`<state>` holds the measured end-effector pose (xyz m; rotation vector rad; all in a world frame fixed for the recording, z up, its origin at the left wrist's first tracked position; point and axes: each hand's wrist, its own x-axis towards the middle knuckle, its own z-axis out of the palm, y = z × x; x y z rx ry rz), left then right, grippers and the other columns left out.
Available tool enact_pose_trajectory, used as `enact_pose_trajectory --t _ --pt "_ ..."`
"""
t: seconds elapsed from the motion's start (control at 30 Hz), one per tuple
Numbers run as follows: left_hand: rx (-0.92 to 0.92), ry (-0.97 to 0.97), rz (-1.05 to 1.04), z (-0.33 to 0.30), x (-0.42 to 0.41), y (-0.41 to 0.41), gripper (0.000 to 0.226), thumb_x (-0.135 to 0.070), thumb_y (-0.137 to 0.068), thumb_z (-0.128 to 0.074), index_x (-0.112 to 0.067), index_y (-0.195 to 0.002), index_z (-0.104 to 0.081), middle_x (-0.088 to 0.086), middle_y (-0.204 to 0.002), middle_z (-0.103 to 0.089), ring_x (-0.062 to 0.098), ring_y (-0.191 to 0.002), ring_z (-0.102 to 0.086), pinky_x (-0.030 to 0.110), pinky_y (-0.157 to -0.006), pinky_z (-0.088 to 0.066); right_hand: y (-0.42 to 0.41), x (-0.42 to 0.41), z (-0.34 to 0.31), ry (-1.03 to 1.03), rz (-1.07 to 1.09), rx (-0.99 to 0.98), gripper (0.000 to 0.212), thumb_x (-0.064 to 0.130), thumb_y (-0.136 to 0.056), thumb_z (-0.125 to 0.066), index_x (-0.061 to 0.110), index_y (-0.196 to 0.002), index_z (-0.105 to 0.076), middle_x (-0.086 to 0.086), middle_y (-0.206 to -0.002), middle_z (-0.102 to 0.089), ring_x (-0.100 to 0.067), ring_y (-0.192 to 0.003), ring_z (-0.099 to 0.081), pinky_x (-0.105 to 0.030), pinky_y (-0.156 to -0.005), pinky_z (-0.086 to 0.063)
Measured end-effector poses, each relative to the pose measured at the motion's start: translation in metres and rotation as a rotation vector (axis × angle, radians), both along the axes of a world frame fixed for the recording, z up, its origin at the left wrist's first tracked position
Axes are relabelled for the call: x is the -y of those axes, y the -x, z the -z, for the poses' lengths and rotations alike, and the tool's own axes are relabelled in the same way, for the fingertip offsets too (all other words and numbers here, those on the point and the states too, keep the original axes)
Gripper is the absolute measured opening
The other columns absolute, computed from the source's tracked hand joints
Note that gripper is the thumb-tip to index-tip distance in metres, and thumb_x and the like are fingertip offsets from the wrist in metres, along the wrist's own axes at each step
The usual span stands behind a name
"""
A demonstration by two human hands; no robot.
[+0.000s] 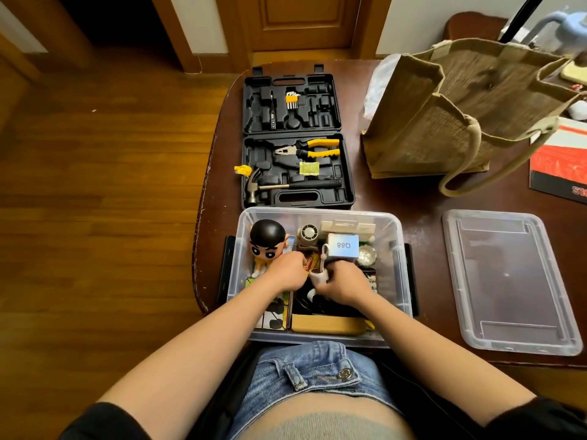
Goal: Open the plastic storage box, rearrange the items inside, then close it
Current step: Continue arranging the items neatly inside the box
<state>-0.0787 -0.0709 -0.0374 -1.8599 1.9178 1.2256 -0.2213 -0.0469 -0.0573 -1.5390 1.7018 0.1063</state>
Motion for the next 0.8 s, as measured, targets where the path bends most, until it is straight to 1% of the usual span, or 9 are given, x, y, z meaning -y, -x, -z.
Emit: enact_pose_trajectory --t 0.07,0.13,0.23,0.33,0.47,0.53,0.63,0.73,0.8 --pt "0.012 -0.023 0.028 0.000 0.001 0.000 0.035 -0.005 -0.092 -0.042 -0.006 -0.124 -0.057 0.013 -0.126 -0.058 0.028 -0.115 -0.054 0.035 -0.094 -0.045 0.010 -0.008 -0.010 0.097 -0.081 -0.016 0.024 0.040 -0.076 -0.062 0.018 -0.069 -0.056 0.005 -0.063 -0.057 -0.020 -0.065 -0.059 -0.024 -0.046 -0.035" --pt "0.023 -0.050 0.059 0.003 0.003 0.002 0.035 -0.002 -0.091 -0.043 -0.004 -0.123 -0.058 0.015 -0.123 -0.060 0.028 -0.111 -0.057 0.037 -0.093 -0.049 0.021 -0.016 -0.021 0.191 -0.111 -0.042 0.023 0.043 -0.074 -0.064 0.020 -0.076 -0.059 0.005 -0.067 -0.061 -0.017 -0.066 -0.059 -0.026 -0.048 -0.037" --pt "0.058 -0.073 0.133 0.006 0.005 0.005 0.036 -0.002 -0.090 -0.044 -0.003 -0.125 -0.055 0.016 -0.122 -0.060 0.029 -0.107 -0.058 0.040 -0.091 -0.051 0.041 -0.028 -0.037 0.276 -0.054 0.019 0.019 0.039 -0.074 -0.065 0.031 -0.089 -0.059 0.012 -0.065 -0.059 -0.006 -0.062 -0.054 -0.025 -0.051 -0.039" --pt "0.103 -0.029 0.208 0.008 0.009 0.010 0.033 -0.007 -0.091 -0.046 -0.004 -0.123 -0.049 0.015 -0.121 -0.058 0.030 -0.108 -0.057 0.041 -0.090 -0.050 0.052 -0.036 -0.049 0.314 0.003 0.095 0.015 0.034 -0.076 -0.065 0.036 -0.090 -0.059 0.011 -0.059 -0.058 -0.003 -0.058 -0.054 -0.020 -0.049 -0.038" --pt "0.162 0.033 0.231 0.012 0.014 0.018 0.026 -0.013 -0.092 -0.051 -0.008 -0.118 -0.049 0.013 -0.117 -0.060 0.029 -0.105 -0.058 0.038 -0.085 -0.051 0.055 -0.043 -0.055 0.387 0.110 0.114 0.014 0.038 -0.076 -0.065 0.041 -0.085 -0.055 0.009 -0.056 -0.058 -0.003 -0.056 -0.056 -0.018 -0.047 -0.040" --pt "0.183 0.018 0.236 0.014 0.014 0.021 0.033 -0.021 -0.092 -0.057 -0.008 -0.120 -0.050 0.012 -0.120 -0.059 0.029 -0.109 -0.057 0.037 -0.086 -0.049 0.060 -0.046 -0.054 0.427 0.173 0.123 0.013 0.037 -0.075 -0.067 0.039 -0.083 -0.057 0.009 -0.056 -0.059 -0.003 -0.056 -0.057 -0.021 -0.048 -0.042" --pt "0.189 -0.044 0.196 0.017 0.016 0.021 0.048 -0.036 -0.088 -0.063 -0.007 -0.125 -0.050 0.012 -0.123 -0.058 0.029 -0.113 -0.055 0.038 -0.092 -0.048 0.068 -0.051 -0.051 0.484 0.256 0.163 0.014 0.034 -0.074 -0.068 0.040 -0.077 -0.056 0.010 -0.056 -0.058 -0.003 -0.057 -0.057 -0.014 -0.048 -0.037" --pt "0.199 -0.092 0.184 0.018 0.017 0.021 0.043 -0.039 -0.087 -0.064 -0.008 -0.116 -0.054 0.010 -0.114 -0.062 0.027 -0.106 -0.059 0.037 -0.088 -0.050 0.070 -0.052 -0.046 0.521 0.293 0.171 0.030 0.033 -0.074 -0.070 0.034 -0.057 -0.045 0.010 -0.054 -0.054 -0.004 -0.056 -0.054 -0.013 -0.050 -0.034" --pt "0.205 -0.117 0.188 0.017 0.018 0.022 0.037 -0.037 -0.087 -0.065 -0.008 -0.108 -0.056 0.007 -0.103 -0.061 0.026 -0.101 -0.060 0.035 -0.083 -0.050 0.069 -0.052 -0.044 0.531 0.315 0.169 0.034 0.035 -0.073 -0.069 0.030 -0.053 -0.042 0.011 -0.049 -0.049 -0.005 -0.055 -0.053 -0.012 -0.049 -0.033"
